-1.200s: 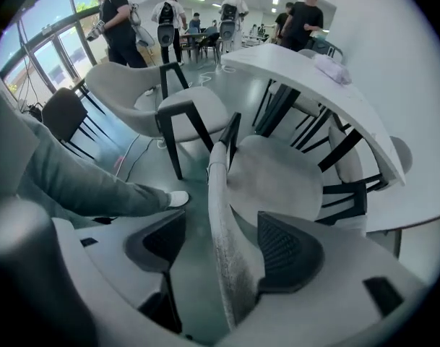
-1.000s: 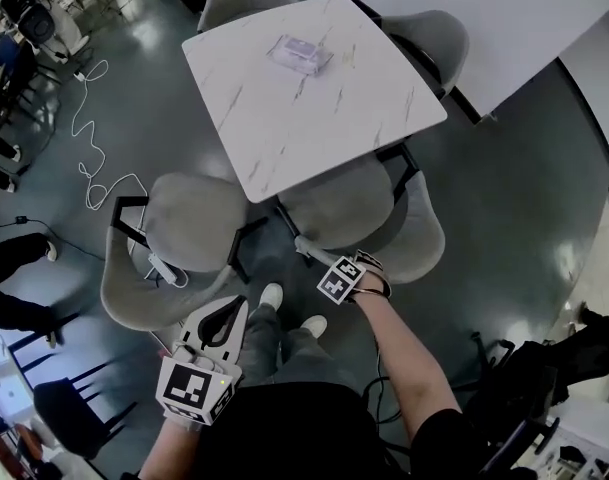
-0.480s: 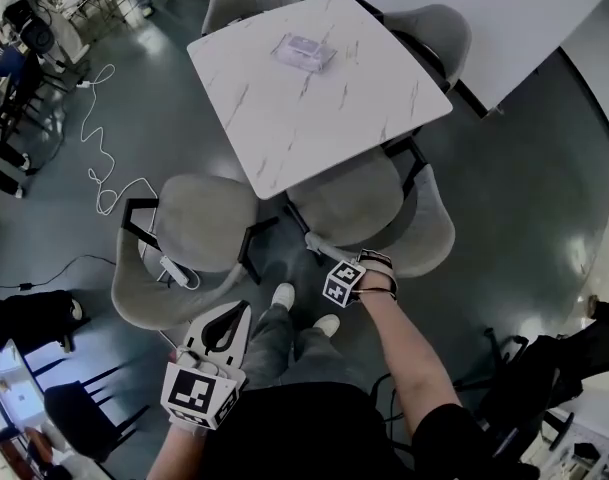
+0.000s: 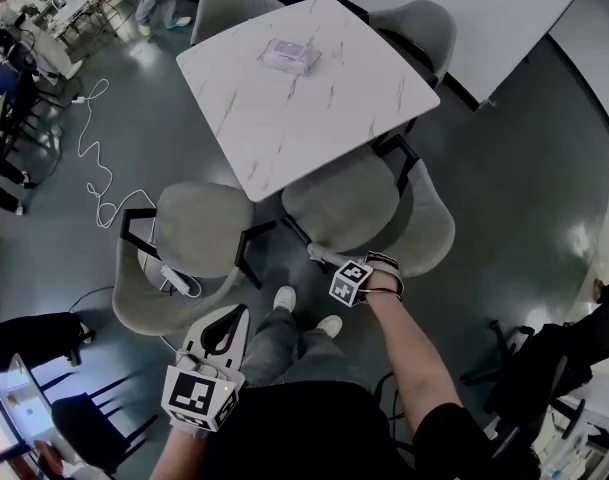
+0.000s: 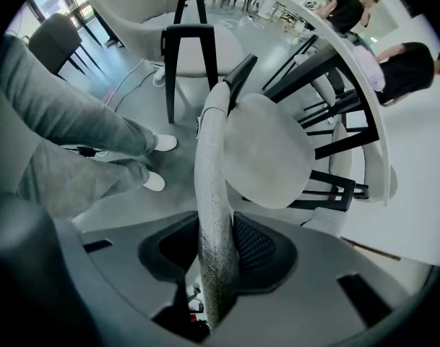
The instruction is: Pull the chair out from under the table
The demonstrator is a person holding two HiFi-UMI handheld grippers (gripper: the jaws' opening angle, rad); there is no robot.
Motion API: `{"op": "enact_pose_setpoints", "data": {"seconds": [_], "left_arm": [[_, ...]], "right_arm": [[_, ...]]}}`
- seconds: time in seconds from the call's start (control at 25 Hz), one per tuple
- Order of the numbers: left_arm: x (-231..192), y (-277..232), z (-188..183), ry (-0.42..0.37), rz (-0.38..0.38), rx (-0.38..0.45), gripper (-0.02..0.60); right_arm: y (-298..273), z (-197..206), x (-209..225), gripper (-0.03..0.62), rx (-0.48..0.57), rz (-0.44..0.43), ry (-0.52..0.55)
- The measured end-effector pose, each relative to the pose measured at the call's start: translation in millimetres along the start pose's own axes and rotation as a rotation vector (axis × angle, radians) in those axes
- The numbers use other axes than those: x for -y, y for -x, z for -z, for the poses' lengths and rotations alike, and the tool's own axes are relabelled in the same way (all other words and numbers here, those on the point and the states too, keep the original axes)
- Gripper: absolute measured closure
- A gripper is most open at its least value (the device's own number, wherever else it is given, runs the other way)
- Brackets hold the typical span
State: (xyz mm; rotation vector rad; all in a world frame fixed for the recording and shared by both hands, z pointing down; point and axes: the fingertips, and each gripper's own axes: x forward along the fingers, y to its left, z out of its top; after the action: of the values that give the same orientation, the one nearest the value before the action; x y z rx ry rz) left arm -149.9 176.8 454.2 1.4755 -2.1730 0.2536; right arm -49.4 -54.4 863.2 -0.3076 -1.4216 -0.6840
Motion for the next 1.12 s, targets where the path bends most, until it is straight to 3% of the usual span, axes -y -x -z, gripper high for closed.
{"op": "enact_pose_setpoints", "data": {"seconds": [1.12], "left_arm": [[101,-61,-17,-0.157,0.296,-0.004,0.575]], "right_arm": [[-4,132,-70,0.430,-0.060,-0.082,0.009]]}}
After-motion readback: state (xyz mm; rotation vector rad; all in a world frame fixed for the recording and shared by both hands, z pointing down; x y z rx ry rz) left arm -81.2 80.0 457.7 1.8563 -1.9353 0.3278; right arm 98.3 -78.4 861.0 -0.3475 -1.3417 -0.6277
